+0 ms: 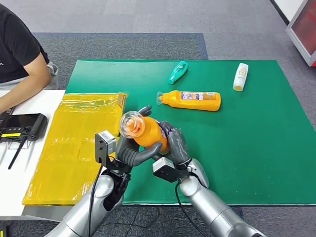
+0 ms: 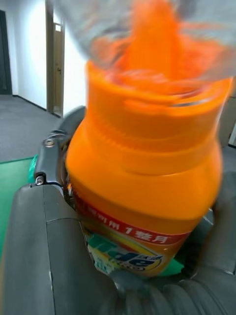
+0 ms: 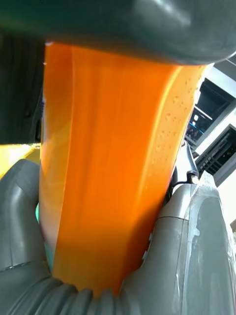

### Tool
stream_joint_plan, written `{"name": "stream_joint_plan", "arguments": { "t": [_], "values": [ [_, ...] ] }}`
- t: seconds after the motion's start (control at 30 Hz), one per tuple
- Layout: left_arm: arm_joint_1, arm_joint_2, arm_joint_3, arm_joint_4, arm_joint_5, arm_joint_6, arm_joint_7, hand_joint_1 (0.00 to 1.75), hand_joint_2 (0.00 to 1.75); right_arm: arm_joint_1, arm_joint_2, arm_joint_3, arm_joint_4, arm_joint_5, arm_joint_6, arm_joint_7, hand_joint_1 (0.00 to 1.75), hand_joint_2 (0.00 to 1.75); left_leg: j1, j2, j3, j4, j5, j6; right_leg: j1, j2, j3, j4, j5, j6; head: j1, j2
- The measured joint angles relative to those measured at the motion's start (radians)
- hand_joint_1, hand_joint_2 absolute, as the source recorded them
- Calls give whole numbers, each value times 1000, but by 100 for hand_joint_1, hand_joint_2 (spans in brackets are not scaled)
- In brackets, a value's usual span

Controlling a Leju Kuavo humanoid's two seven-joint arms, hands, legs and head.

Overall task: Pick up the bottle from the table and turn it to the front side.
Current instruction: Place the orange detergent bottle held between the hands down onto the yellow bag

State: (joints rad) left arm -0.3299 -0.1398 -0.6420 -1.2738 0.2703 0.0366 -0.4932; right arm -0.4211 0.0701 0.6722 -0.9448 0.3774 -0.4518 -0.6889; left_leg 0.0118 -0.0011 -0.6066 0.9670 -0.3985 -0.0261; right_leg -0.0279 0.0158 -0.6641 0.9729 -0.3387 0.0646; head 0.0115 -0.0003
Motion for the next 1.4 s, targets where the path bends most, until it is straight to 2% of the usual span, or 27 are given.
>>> {"name": "stream_joint_plan", "arguments": {
  "t": [0.3,0.4,0.5,0.53,0.63,0.73,0.9,1.4],
  "values": [
    [-1,0,2,2,-6,-1,-5,175,175,16,-3,0,-6,9,5,1,175,175,0,0,-1,0,0,0,0,0,-1,0,0,0,0,0],
    [-1,1,2,2,-8,-3,-11,175,175,27,-4,0,-19,11,13,1,167,175,0,0,-1,0,1,0,0,0,-1,0,1,0,0,0],
    [1,1,3,1,-10,-4,-16,175,175,34,-5,-1,-29,10,21,2,93,175,0,0,-1,0,1,0,0,0,-1,0,1,0,0,0],
    [2,1,3,1,-10,-4,-18,175,175,36,-5,-1,-31,8,26,2,58,175,0,0,-1,0,1,0,0,0,-1,0,1,0,0,0],
    [4,1,5,1,-5,-4,-21,175,175,43,-6,-2,-38,-22,61,0,23,175,0,0,-1,0,1,0,0,0,-1,0,1,0,0,0],
    [6,1,12,1,3,0,-22,175,175,56,-7,-3,-51,-69,108,-2,21,175,0,0,-1,0,1,0,0,0,-1,0,1,-1,0,0],
    [11,1,28,1,10,7,-27,175,175,71,-11,-9,-69,-101,131,-4,0,175,0,0,-1,0,1,0,0,0,-2,0,1,-1,0,0],
    [16,21,58,1,-22,74,-50,175,175,111,-46,-75,-107,-198,175,-5,0,175,0,0,-2,0,2,-1,0,0,-2,0,2,-1,0,0]
  ]
}}
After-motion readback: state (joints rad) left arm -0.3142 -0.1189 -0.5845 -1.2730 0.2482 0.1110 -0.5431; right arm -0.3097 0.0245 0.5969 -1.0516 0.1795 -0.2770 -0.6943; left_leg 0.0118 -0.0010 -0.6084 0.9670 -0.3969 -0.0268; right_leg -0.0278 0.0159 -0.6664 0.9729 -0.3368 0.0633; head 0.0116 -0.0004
